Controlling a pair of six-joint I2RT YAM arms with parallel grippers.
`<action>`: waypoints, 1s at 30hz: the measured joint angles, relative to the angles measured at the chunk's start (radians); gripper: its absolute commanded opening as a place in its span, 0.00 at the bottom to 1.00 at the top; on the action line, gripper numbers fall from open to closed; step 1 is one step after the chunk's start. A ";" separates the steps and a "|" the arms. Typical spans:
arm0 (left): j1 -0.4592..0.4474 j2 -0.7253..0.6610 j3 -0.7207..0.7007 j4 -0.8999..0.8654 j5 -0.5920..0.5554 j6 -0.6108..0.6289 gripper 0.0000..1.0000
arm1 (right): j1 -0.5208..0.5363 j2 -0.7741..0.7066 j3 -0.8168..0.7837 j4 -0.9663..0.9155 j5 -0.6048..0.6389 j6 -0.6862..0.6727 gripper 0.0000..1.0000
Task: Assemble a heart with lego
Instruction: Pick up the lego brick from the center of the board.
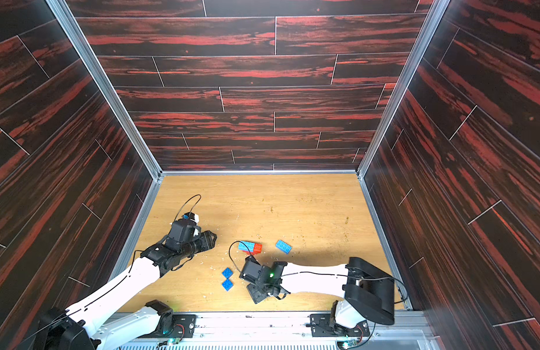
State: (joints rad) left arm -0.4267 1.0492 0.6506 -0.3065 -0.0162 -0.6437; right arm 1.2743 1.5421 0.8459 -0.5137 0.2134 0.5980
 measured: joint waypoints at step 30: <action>0.000 -0.004 0.075 -0.016 0.042 0.012 0.78 | -0.096 0.046 0.371 -0.108 0.055 -0.500 0.07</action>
State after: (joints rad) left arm -0.4267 1.0451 0.7258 -0.3222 0.0261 -0.6315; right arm 1.1786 1.5883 1.2171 -0.6212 0.2684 0.0982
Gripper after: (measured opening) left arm 0.774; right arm 0.348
